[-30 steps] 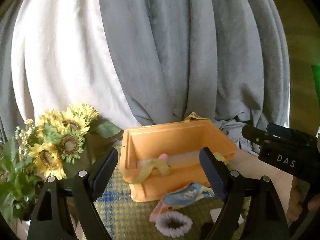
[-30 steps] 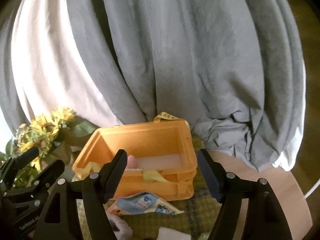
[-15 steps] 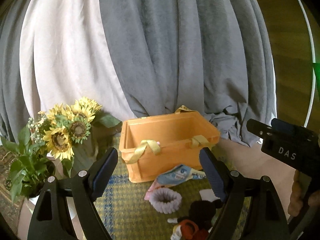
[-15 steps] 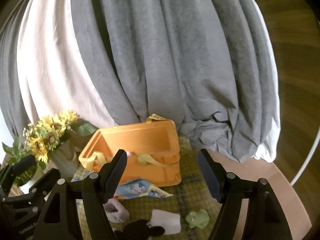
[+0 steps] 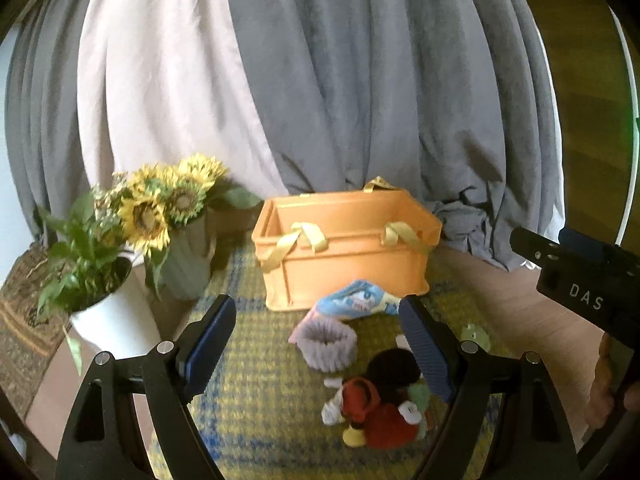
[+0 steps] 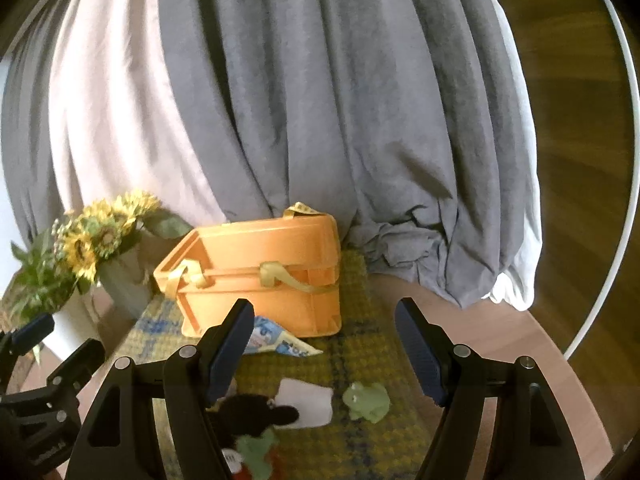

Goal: Organize soft objects
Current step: 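Move left gripper to the Mickey plush while right gripper approaches the green frog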

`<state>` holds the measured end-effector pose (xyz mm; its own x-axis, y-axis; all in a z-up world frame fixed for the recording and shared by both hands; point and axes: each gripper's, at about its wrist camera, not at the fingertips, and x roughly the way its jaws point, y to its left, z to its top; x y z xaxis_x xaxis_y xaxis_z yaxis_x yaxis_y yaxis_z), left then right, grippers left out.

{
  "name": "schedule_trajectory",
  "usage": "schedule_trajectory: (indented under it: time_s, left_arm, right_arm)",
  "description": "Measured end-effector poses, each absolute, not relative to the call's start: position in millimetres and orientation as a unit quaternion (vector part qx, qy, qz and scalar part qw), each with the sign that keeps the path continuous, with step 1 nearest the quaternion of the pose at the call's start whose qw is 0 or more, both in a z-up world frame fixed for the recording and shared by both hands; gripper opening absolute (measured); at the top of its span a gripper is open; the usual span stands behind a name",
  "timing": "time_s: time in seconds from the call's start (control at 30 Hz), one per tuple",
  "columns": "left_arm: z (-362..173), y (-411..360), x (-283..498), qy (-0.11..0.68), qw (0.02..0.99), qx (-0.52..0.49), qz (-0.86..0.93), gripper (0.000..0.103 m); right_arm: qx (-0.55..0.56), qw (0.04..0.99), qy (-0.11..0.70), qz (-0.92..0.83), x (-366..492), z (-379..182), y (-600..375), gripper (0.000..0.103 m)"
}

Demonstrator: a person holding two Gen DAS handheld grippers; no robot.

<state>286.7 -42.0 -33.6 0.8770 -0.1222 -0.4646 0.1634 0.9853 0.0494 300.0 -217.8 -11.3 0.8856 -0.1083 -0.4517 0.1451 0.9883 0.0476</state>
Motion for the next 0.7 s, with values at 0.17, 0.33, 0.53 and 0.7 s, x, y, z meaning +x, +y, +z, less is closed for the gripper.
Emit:
schedule_trajectory:
  time_s: [0.17, 0.33, 0.53, 0.7]
  left_arm:
    - [-50, -50, 279, 0.258, 0.963, 0.044, -0.059, 0.084]
    - [-67, -61, 280, 0.286, 0.955, 0.049, -0.054, 0.084]
    - [-85, -79, 289, 0.312, 0.945, 0.076, -0.061, 0.084]
    - [-95, -95, 301, 0.323, 0.937, 0.108, -0.076, 0.084]
  right_arm:
    - [0.042, 0.969, 0.239, -0.049, 292, -26, -226, 0.074]
    - [0.042, 0.964, 0.259, -0.034, 292, -41, -232, 0.074]
    - [0.048, 0.957, 0.284, -0.029, 297, -61, -243, 0.074]
    - [0.056, 0.949, 0.308, -0.033, 305, -77, -255, 0.074]
